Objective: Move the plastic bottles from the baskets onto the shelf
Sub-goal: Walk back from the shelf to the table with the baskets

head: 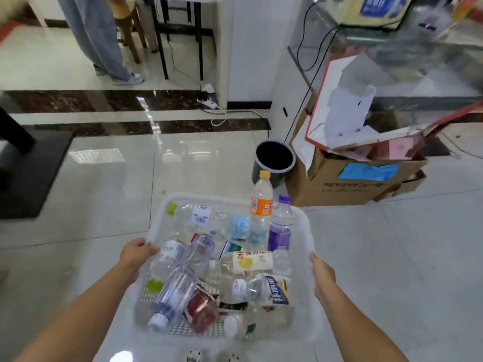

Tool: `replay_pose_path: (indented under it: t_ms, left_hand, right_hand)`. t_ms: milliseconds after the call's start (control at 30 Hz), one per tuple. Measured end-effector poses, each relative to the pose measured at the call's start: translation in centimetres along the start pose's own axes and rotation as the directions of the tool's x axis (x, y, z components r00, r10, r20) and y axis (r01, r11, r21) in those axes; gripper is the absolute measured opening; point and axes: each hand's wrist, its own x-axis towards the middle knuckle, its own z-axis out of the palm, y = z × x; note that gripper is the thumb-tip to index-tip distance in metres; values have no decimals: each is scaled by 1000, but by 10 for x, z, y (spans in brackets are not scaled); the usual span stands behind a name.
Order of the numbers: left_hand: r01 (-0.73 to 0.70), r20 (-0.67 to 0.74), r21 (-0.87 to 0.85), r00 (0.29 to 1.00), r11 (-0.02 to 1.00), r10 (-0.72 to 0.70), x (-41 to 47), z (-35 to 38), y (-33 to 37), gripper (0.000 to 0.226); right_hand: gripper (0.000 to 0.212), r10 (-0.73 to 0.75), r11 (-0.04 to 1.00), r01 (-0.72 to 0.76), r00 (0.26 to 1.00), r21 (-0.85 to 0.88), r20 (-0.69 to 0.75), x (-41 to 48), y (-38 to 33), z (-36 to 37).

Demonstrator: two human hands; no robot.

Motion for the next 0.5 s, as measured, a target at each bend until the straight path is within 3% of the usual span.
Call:
replay_pose_path:
  t_ms: [133, 233, 333, 500]
  left_hand:
    - [11, -36, 61, 999, 998, -8, -45, -55, 53, 18]
    - [-2, -107, 83, 994, 997, 11, -70, -89, 75, 39]
    - [-2, -179, 114, 984, 993, 23, -95, -117, 76, 51]
    - [89, -326, 109, 944, 990, -49, -130, -162, 49, 64]
  right_hand:
    - [51, -41, 998, 37, 997, 54, 72, -64, -40, -19]
    - [64, -97, 993, 90, 991, 78, 93, -98, -58, -22]
    - [72, -128, 991, 124, 988, 52, 85, -123, -73, -16]
    - [65, -173, 985, 172, 959, 25, 226, -152, -84, 10]
